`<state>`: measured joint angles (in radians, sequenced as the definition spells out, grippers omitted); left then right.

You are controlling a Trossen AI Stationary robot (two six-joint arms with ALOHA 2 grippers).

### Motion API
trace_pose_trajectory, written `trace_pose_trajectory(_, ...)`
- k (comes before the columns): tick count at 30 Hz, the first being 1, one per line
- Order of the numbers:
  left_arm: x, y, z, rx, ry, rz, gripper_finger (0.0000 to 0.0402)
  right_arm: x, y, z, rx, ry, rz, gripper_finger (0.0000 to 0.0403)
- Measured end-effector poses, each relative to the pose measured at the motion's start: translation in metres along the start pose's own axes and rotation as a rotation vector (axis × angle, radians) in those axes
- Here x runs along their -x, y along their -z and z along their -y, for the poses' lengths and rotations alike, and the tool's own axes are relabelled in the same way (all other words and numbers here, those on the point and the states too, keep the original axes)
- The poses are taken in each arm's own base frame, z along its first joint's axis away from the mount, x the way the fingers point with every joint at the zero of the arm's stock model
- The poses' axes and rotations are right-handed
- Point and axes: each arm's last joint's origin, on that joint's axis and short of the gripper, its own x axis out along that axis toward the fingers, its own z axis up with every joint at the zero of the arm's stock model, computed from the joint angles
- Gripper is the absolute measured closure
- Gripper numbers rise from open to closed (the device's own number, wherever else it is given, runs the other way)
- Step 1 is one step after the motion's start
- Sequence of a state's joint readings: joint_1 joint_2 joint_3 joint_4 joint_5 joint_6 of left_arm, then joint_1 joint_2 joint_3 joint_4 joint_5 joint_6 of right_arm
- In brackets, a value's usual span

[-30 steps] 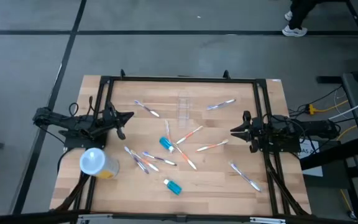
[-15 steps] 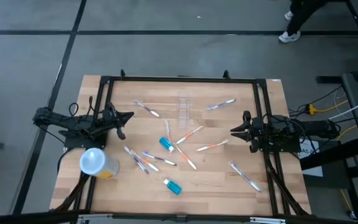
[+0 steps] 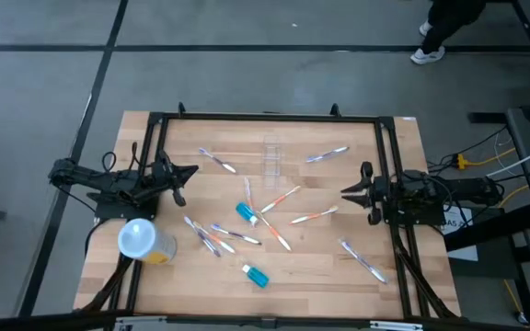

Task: Pick & Place toothbrushing station
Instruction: Put the blue mouthwash into the transparent organizer

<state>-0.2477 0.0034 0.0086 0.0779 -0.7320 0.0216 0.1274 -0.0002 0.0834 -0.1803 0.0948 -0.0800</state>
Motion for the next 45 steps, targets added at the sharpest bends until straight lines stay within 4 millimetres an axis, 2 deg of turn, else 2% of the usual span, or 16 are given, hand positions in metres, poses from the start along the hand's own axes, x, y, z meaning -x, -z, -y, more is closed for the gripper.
trace_pose_trajectory(2, 0.0, 0.0, 0.0, 0.0, 0.0, 0.0, 0.0398, 0.0, 0.0, 0.001, 0.178, 0.049, -0.006, 0.0323)
trace_pose_trajectory(4, 0.0, 0.0, 0.0, 0.0, 0.0, 0.0, 0.0398, 0.0, -0.002, 0.001, 0.148, 0.043, 0.019, 0.0323)
trace_pose_trajectory(6, 0.0, 0.0, 0.0, 0.0, 0.0, 0.0, 0.0397, -0.002, -0.006, 0.002, -0.021, 0.051, 0.09, 0.0323)
trace_pose_trajectory(11, 0.0, 0.0, 0.0, 0.0, 0.0, 0.0, 0.0397, -0.004, -0.009, 0.003, -0.595, 0.037, 0.203, 0.0323)
trace_pose_trajectory(14, 0.0, 0.0, 0.0, 0.0, 0.0, 0.0, 0.0398, -0.004, -0.007, 0.003, -0.769, 0.06, 0.206, 0.0323)
trace_pose_trajectory(17, 0.0, 0.0, 0.0, 0.0, 0.0, 0.0, 0.0398, -0.004, -0.007, 0.005, -0.85, 0.1, 0.228, 0.0323)
trace_pose_trajectory(28, 0.0, 0.0, 0.0, 0.0, 0.0, 0.0, 0.0398, -0.003, -0.005, 0.009, -0.881, 0.263, 0.277, 0.0323)
trace_pose_trajectory(33, 0.0, 0.0, 0.0, 0.0, 0.0, 0.0, 0.0398, -0.002, -0.005, 0.013, -0.815, 0.415, 0.311, 0.0323)
trace_pose_trajectory(39, 0.0, 0.0, 0.0, 0.0, 0.0, 0.0, 0.0398, 0.0, -0.004, 0.016, -0.817, 0.531, 0.343, 0.0323)
trace_pose_trajectory(45, 0.0, 0.0, 0.0, 0.0, 0.0, 0.0, 0.0398, -0.003, -0.002, 0.011, -0.869, 0.345, 0.26, 0.0323)
